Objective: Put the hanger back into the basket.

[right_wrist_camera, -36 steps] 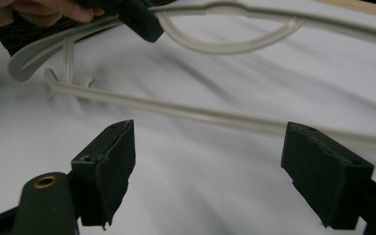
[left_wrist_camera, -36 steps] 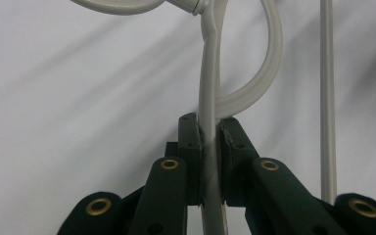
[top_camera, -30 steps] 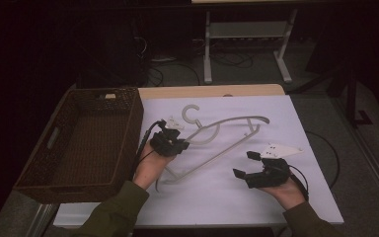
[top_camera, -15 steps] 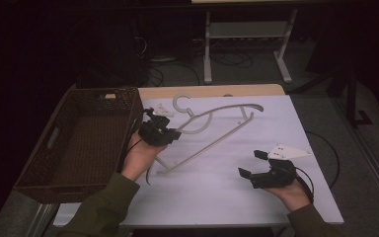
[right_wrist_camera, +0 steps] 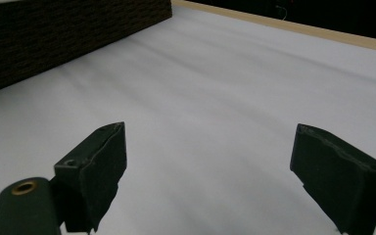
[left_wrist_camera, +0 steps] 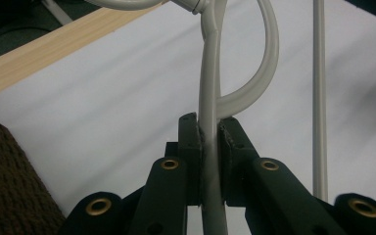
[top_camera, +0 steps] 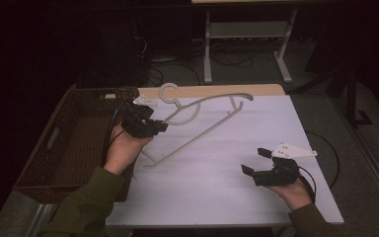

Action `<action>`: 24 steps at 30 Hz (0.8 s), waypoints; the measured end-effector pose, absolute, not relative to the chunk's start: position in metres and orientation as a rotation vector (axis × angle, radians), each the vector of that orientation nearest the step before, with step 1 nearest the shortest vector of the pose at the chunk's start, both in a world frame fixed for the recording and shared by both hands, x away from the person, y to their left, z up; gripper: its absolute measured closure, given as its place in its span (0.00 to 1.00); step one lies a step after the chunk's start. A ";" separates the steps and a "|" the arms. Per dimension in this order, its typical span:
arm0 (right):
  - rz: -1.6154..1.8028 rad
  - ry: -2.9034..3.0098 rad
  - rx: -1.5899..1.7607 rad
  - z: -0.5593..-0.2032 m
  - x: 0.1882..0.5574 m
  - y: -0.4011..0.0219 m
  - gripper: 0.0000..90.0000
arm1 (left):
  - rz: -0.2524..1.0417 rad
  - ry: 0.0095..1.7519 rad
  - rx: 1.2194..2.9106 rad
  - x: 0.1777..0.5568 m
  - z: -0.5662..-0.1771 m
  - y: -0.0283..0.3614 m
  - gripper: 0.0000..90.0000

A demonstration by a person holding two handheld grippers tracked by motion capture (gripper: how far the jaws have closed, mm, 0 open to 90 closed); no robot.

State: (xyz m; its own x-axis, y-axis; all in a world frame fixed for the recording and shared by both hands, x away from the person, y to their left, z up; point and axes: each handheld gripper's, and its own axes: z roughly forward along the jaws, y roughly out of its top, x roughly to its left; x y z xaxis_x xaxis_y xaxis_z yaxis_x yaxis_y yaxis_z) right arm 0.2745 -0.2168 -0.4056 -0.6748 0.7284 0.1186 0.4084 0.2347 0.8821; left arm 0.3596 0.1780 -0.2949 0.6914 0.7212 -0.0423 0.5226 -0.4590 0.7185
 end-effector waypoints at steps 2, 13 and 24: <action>1.415 2.194 1.054 -0.405 0.275 -0.217 0.14 | 0.345 0.953 2.158 0.360 -0.292 0.182 0.91; 1.414 2.184 1.060 -0.406 0.275 -0.218 0.14 | 0.374 0.976 2.146 0.361 -0.281 0.204 0.91; 1.412 2.181 1.059 -0.406 0.275 -0.218 0.14 | 0.426 1.034 2.113 0.360 -0.273 0.254 0.91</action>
